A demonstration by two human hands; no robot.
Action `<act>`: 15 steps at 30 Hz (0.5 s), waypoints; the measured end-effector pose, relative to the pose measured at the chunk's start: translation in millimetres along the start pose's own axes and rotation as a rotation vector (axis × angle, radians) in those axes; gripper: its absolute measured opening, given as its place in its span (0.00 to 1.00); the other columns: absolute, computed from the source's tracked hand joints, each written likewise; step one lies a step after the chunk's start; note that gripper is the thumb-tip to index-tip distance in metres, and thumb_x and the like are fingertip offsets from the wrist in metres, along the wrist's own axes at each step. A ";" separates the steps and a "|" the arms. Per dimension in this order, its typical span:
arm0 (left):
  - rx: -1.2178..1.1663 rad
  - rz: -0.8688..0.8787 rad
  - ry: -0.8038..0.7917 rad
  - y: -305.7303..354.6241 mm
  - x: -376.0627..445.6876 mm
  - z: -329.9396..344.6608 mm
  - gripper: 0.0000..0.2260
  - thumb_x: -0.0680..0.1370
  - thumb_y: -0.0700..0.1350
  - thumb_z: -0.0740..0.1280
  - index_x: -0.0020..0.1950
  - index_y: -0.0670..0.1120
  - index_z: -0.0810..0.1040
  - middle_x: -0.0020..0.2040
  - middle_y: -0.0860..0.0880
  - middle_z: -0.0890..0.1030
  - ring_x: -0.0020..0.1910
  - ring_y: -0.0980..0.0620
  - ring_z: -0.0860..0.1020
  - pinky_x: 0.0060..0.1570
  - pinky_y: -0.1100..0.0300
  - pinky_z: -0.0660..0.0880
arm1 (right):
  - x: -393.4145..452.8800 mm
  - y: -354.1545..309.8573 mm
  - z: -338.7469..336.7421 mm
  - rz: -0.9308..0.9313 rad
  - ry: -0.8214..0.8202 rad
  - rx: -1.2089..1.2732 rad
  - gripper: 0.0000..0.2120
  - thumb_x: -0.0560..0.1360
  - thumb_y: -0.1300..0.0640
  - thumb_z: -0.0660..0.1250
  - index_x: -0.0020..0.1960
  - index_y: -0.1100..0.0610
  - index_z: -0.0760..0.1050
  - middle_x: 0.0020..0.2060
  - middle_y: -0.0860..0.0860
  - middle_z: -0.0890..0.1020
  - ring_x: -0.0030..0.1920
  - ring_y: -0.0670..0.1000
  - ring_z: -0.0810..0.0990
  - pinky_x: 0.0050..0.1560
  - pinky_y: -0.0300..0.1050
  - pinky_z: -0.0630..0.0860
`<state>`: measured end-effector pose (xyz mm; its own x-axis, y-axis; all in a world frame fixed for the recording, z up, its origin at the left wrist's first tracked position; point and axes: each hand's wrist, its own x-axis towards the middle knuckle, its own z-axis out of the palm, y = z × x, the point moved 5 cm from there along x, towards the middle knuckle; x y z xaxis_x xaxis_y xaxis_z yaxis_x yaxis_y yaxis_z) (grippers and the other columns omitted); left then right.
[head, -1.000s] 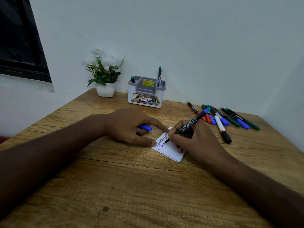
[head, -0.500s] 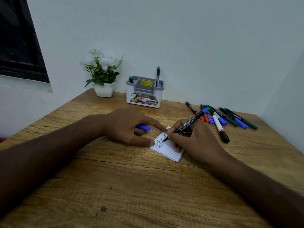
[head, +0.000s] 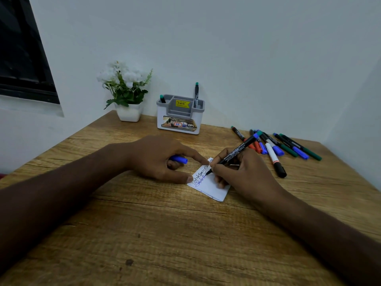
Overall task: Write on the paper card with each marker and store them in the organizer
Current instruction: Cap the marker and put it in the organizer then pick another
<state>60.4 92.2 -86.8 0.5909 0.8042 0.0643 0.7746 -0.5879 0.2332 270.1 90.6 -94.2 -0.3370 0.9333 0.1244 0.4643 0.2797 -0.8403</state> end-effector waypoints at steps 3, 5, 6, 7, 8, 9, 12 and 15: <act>-0.007 0.004 0.003 -0.4 -0.7 0.1 0.27 0.77 0.69 0.64 0.76 0.71 0.67 0.29 0.54 0.73 0.34 0.59 0.74 0.36 0.59 0.66 | -0.4 0.2 -0.7 0.018 0.010 0.023 0.01 0.79 0.59 0.74 0.50 0.56 0.84 0.36 0.52 0.89 0.34 0.47 0.87 0.42 0.43 0.84; -0.011 0.008 0.005 -1.2 -0.4 0.3 0.26 0.78 0.68 0.66 0.77 0.71 0.68 0.29 0.53 0.73 0.34 0.58 0.75 0.36 0.59 0.66 | -0.6 0.2 -1.4 0.019 0.020 0.022 0.01 0.79 0.59 0.74 0.50 0.56 0.84 0.36 0.52 0.89 0.34 0.48 0.87 0.42 0.42 0.83; -0.014 0.009 0.005 -1.3 -0.3 0.3 0.26 0.79 0.67 0.67 0.77 0.71 0.68 0.30 0.52 0.74 0.33 0.57 0.74 0.36 0.59 0.66 | -0.6 0.0 -1.4 0.018 0.021 0.020 0.01 0.79 0.59 0.74 0.50 0.56 0.84 0.36 0.53 0.89 0.34 0.48 0.87 0.42 0.42 0.83; -0.015 0.010 0.004 -1.2 0.0 0.3 0.25 0.80 0.66 0.67 0.77 0.70 0.68 0.29 0.53 0.74 0.33 0.57 0.74 0.36 0.59 0.66 | -1.1 -0.2 -1.5 0.019 0.021 0.020 0.01 0.79 0.59 0.74 0.50 0.56 0.84 0.35 0.53 0.89 0.34 0.48 0.87 0.41 0.41 0.83; -0.015 0.011 0.004 -0.9 0.1 0.2 0.26 0.79 0.66 0.67 0.77 0.70 0.68 0.29 0.53 0.73 0.33 0.58 0.74 0.36 0.59 0.66 | -1.1 -0.2 -1.7 0.021 0.023 0.022 0.01 0.79 0.59 0.74 0.50 0.56 0.84 0.35 0.53 0.89 0.34 0.48 0.87 0.41 0.41 0.83; -0.014 0.011 0.004 -0.9 0.2 0.2 0.26 0.79 0.67 0.66 0.77 0.70 0.68 0.29 0.54 0.73 0.32 0.58 0.74 0.36 0.59 0.66 | -1.4 -0.5 -1.9 0.024 0.026 0.024 0.01 0.80 0.59 0.74 0.50 0.56 0.84 0.35 0.53 0.89 0.33 0.48 0.87 0.40 0.40 0.82; -0.013 0.003 0.003 -0.9 -0.4 0.6 0.27 0.77 0.69 0.64 0.77 0.70 0.68 0.30 0.50 0.75 0.32 0.58 0.73 0.36 0.59 0.66 | -1.1 -1.0 -2.0 0.038 0.023 0.032 0.01 0.80 0.59 0.74 0.50 0.56 0.83 0.35 0.53 0.88 0.33 0.48 0.87 0.38 0.39 0.82; -0.012 0.011 0.003 -1.6 0.0 1.0 0.26 0.78 0.69 0.65 0.76 0.72 0.67 0.30 0.52 0.74 0.33 0.58 0.75 0.36 0.58 0.67 | -0.5 -1.7 -1.2 0.051 0.021 0.035 0.01 0.80 0.59 0.73 0.50 0.56 0.83 0.35 0.52 0.89 0.33 0.47 0.87 0.39 0.40 0.82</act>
<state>59.4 93.1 -88.1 0.5986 0.7980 0.0696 0.7656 -0.5955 0.2436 270.5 89.9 -92.3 -0.2963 0.9507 0.0912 0.4516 0.2236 -0.8637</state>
